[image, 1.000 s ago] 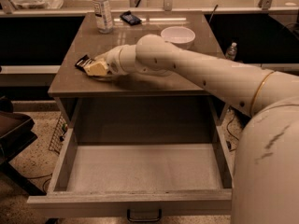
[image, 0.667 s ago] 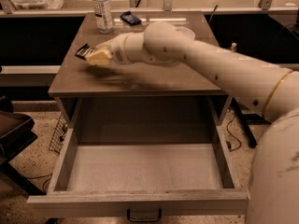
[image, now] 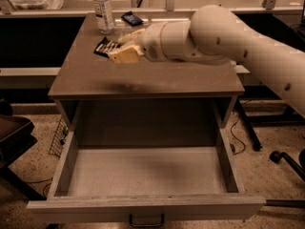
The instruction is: Place rxbar chocolate into top drawer
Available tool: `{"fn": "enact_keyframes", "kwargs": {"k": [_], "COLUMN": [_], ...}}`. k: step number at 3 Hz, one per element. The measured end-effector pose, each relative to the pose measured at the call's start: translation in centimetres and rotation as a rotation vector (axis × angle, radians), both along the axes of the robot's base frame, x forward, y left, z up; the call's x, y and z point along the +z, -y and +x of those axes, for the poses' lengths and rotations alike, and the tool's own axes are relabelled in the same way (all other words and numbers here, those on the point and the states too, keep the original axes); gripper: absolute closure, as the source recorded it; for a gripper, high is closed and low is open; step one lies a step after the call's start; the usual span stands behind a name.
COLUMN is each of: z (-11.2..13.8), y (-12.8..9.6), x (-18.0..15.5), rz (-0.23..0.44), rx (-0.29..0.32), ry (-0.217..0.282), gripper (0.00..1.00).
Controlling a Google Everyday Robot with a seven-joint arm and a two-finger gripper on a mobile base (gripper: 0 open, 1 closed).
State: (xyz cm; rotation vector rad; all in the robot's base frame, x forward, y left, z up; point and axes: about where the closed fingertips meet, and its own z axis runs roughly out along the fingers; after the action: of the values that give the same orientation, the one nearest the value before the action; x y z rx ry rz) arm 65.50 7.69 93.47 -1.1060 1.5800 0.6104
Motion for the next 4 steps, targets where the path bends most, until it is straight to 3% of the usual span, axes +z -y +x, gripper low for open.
{"fn": "enact_keyframes", "kwargs": {"k": [1, 2, 3, 4], "z": [-3.8, -7.3, -10.2, -11.9], "y": [5.0, 8.6, 10.6, 10.9], "x": [-3.8, -8.8, -13.4, -18.0], "rz": [-0.098, -0.203, -0.262, -0.303], "rx": [0.019, 0.075, 0.127, 0.191], "ry": [-0.053, -0.109, -0.152, -0.195], "gripper": [1.0, 1.0, 1.0, 1.0]}}
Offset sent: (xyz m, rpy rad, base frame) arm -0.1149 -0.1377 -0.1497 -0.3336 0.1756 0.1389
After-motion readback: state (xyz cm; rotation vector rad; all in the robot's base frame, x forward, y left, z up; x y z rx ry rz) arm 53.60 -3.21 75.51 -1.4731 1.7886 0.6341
